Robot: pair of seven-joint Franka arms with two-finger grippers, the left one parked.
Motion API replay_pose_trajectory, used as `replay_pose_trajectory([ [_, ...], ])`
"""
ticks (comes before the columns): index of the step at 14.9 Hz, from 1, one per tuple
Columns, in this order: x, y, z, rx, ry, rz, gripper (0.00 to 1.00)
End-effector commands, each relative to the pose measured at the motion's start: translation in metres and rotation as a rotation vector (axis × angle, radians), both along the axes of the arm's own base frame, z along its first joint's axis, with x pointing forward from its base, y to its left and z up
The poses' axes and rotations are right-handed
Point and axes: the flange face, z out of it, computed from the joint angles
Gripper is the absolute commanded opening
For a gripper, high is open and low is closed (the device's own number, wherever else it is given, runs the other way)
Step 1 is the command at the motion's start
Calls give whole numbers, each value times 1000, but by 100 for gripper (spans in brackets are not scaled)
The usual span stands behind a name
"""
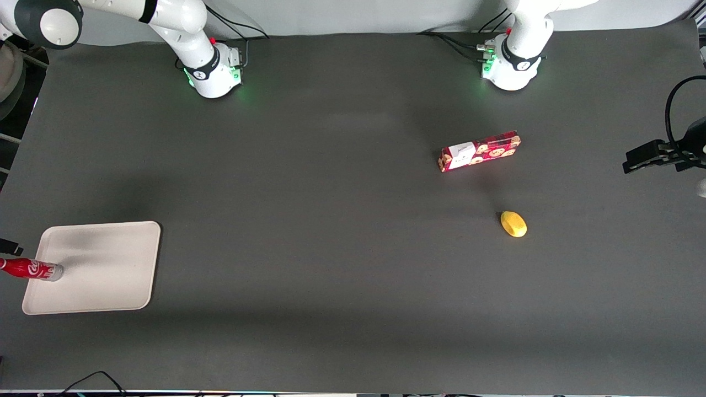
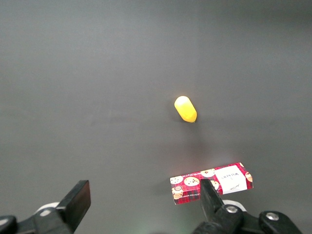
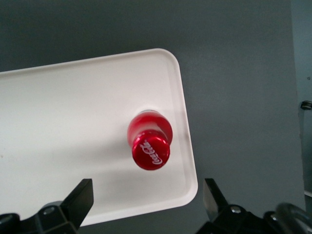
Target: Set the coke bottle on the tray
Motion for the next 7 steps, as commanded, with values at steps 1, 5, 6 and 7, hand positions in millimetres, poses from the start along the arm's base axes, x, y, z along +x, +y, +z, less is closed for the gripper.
replay_pose_trajectory([
  [1,9,8,31,-10,-37,30,100],
  [5,9,21,93,-34,-90,52,100],
  [6,9,27,107,-35,-102,54,100],
  [7,14,46,122,-30,-109,73,100],
])
